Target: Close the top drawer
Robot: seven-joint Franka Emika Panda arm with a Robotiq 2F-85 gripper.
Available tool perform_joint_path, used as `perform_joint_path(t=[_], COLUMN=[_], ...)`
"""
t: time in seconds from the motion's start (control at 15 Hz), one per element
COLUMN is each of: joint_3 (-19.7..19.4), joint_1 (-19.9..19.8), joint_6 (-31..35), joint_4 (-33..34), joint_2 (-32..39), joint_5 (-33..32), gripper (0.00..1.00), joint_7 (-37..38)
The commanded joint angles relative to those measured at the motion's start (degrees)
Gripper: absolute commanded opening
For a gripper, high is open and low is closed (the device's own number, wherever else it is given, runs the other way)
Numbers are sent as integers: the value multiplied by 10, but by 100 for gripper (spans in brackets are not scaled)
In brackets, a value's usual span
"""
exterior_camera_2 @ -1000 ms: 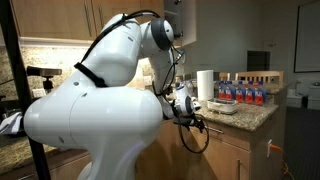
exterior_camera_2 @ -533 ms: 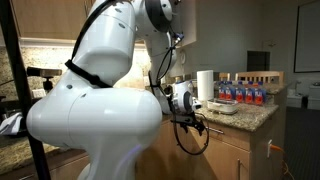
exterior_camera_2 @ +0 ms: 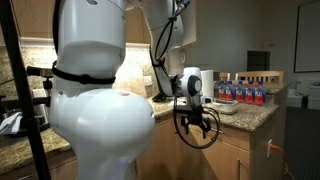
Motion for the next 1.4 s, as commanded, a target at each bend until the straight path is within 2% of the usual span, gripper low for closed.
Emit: perform_joint_path(t=[0.0, 0.4, 0.53, 0.8, 0.87, 1.33], joint_3=[4, 19, 27, 40, 42, 46], joint_1=[-23, -23, -19, -11, -19, -15], joint_6=[-81, -216, -241, -244, -236, -236], joint_4=[-44, -32, -34, -33, -23, -23], joint_2=[-88, -149, -170, -195, -171, -181], joint_5=[-14, -7, -1, 26, 6, 12], gripper=[100, 100, 100, 100, 100, 100], joint_7=[-18, -31, -30, -40, -16, -16])
